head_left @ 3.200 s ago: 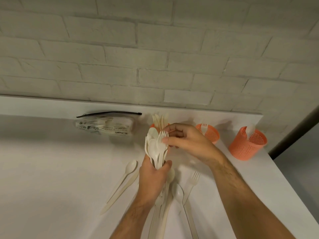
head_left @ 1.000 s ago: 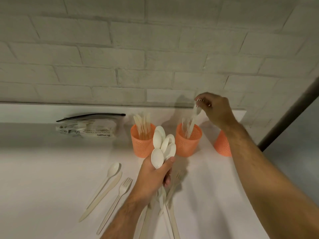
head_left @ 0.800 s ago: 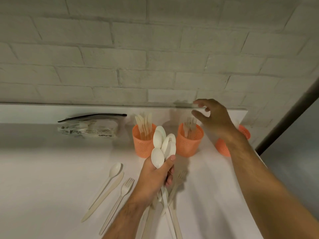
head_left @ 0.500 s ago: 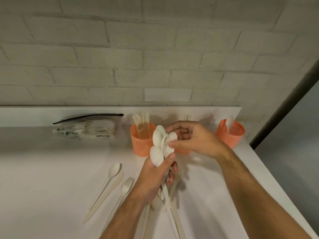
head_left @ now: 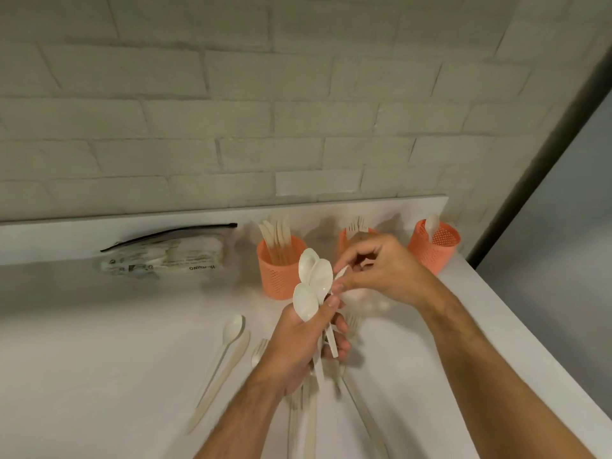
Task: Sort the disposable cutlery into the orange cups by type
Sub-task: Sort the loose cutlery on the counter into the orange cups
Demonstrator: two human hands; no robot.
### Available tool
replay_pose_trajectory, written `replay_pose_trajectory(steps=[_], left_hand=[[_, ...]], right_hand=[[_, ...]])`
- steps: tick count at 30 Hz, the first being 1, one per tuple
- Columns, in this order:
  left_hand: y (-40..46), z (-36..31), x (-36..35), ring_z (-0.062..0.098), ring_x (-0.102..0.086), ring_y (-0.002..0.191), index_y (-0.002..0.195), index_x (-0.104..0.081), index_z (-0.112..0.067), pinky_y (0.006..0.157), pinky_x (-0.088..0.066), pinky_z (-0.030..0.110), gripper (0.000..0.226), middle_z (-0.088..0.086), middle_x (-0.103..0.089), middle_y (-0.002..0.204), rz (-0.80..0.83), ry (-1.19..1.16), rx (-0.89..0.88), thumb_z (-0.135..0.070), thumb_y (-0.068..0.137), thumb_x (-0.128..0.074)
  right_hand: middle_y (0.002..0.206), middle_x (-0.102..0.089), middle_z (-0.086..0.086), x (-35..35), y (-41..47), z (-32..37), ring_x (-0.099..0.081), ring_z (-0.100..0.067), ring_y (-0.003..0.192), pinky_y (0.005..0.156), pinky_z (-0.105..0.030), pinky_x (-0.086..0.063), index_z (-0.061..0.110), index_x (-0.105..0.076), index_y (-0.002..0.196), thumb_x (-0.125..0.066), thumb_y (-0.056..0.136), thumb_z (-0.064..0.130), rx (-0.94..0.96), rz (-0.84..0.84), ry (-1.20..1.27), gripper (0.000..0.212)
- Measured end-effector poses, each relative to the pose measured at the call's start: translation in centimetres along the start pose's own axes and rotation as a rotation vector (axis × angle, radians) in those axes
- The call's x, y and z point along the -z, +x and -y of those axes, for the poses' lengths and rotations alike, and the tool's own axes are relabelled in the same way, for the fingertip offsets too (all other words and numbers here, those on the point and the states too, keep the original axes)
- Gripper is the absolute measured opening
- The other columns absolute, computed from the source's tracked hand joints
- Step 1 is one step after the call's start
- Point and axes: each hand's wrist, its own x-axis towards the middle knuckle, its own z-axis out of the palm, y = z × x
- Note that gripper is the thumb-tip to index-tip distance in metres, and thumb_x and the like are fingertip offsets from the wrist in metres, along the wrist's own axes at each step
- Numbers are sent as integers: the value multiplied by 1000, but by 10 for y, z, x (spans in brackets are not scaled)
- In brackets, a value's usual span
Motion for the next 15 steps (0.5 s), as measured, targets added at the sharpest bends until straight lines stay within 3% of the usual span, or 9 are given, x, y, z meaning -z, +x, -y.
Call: replay_pose_trajectory(steps=[3, 7, 10, 12, 15], left_hand=[[-3, -1, 4, 25, -61, 54, 99, -64, -6, 55, -50, 31, 21, 11, -63, 70, 27, 72, -12, -27, 95, -60], [-8, -5, 9, 27, -61, 56, 100, -61, -1, 56, -53, 34, 23, 13, -61, 68, 75, 100, 7, -23, 95, -60], [-11, -8, 10, 31, -65, 64, 101, -61, 1, 61, -58, 39, 25, 15, -62, 70, 103, 79, 46, -23, 97, -58], [-11, -8, 9, 34, -68, 69, 101, -61, 4, 68, -60, 45, 26, 17, -64, 74, 104, 76, 48, -21, 96, -59], [-11, -7, 5, 33, -70, 75, 100, -64, 7, 68, -59, 42, 25, 19, -67, 80, 126, 114, 47, -17, 95, -61]], right_hand=[[77, -62, 0, -13, 0, 5, -58, -14, 71, 65, -29, -49, 13, -74, 76, -94, 60, 13, 46, -32, 20, 26], [83, -65, 5, -23, -5, 11, -59, -13, 72, 68, -27, -53, 21, -75, 99, -93, 63, 9, 63, -11, 13, 42], [82, -72, 8, -22, -12, 14, -66, -10, 78, 73, -33, -55, 16, -78, 93, -91, 66, 10, 78, -10, -21, 31], [76, -71, 8, -21, -15, 14, -63, -9, 71, 66, -26, -54, 12, -77, 88, -91, 66, 11, 59, -18, -15, 26], [68, -67, 9, -19, -18, 10, -52, -6, 63, 59, -15, -43, 9, -75, 81, -92, 65, 11, 51, -47, -37, 23]])
